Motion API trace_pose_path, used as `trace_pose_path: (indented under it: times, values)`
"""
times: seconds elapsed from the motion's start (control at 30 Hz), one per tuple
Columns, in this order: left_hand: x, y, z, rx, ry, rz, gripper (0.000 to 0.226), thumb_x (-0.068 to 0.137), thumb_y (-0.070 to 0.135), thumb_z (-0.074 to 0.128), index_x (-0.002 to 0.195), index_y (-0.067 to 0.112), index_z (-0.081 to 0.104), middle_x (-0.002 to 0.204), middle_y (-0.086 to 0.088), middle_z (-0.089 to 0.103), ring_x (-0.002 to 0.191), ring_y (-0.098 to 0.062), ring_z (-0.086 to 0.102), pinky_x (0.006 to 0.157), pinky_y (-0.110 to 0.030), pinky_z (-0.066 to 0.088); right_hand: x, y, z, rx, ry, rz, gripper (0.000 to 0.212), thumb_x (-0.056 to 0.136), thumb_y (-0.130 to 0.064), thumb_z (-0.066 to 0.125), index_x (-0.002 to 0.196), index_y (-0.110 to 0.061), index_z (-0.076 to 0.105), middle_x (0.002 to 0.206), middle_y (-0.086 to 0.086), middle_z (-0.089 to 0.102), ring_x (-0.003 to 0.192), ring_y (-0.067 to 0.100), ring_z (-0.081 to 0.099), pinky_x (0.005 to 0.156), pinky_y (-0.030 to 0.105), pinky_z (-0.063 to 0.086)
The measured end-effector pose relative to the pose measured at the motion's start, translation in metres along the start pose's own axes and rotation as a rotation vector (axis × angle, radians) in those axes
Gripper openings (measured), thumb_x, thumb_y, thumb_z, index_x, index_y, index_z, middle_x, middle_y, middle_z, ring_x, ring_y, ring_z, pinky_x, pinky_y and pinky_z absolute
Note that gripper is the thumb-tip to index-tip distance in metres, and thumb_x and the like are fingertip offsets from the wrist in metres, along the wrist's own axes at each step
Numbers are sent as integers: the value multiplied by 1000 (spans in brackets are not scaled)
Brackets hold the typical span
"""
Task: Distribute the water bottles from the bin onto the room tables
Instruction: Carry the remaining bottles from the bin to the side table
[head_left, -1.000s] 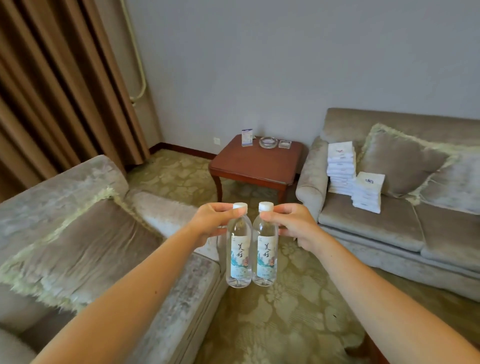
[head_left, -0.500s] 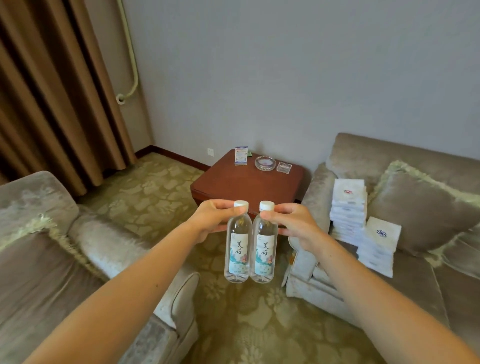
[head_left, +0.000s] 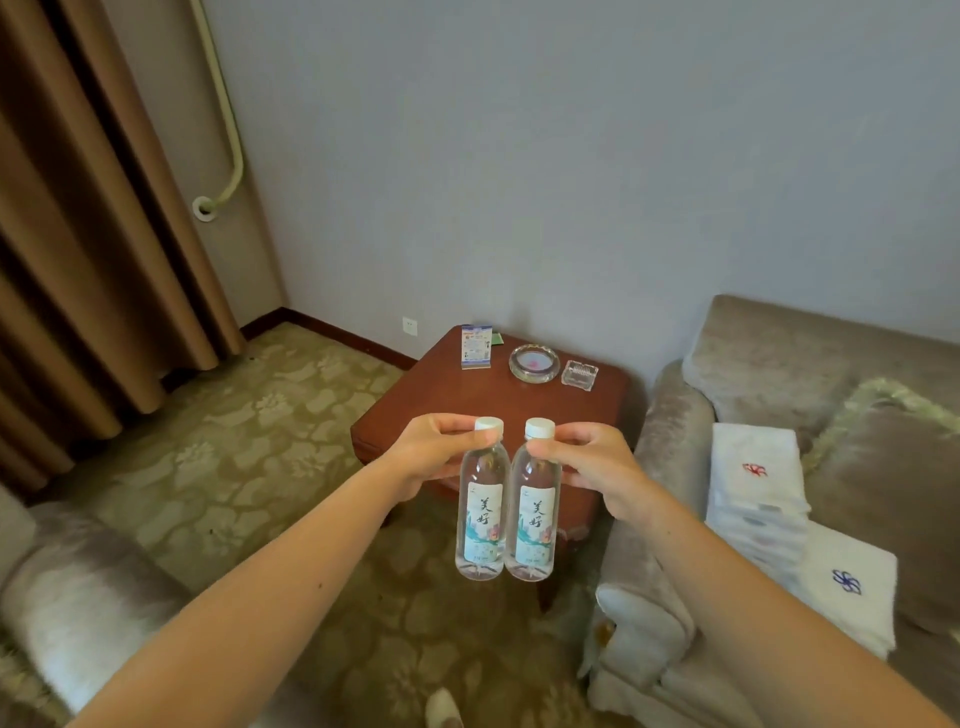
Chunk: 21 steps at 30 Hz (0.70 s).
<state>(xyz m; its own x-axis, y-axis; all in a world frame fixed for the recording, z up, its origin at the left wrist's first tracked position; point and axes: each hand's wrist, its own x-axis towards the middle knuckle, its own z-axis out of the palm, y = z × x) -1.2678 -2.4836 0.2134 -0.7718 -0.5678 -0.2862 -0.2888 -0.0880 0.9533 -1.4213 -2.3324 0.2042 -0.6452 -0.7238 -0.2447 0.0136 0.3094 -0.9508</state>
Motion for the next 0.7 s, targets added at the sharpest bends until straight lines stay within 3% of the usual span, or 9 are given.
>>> trace_pose_path:
  times: [0.17,0.47,0.6,0.7]
  values:
    - [112,29,-46,6,-3,5,38,77,30,80,112,18,71,101,1,77,96,-14,72,91,-34,56,114,-30,10,21,15,-4,35,73,-26,87,104,-18,74,106,-2,75,103,16,69,95,44,56]
    - [251,61,-118,-5,4,4,34,78,25,80,110,20,71,104,0,76,96,-14,72,80,-25,57,263,-65,44,67,22,-19,30,74,-27,86,101,-22,75,102,-6,76,100,14,70,94,43,56]
    - [316,60,-151,10,-4,-1,40,79,24,80,117,16,70,108,-2,75,100,-16,71,87,-27,57,329,-68,64,91,54,-10,32,72,-25,87,101,-20,75,101,-5,76,96,12,71,83,32,57]
    - [371,53,-175,24,-13,-12,40,79,22,81,117,16,70,109,-1,74,105,-17,70,93,-30,55,382,-64,81,97,99,-14,28,72,-22,87,97,-21,76,100,-4,76,90,6,68,71,22,48]
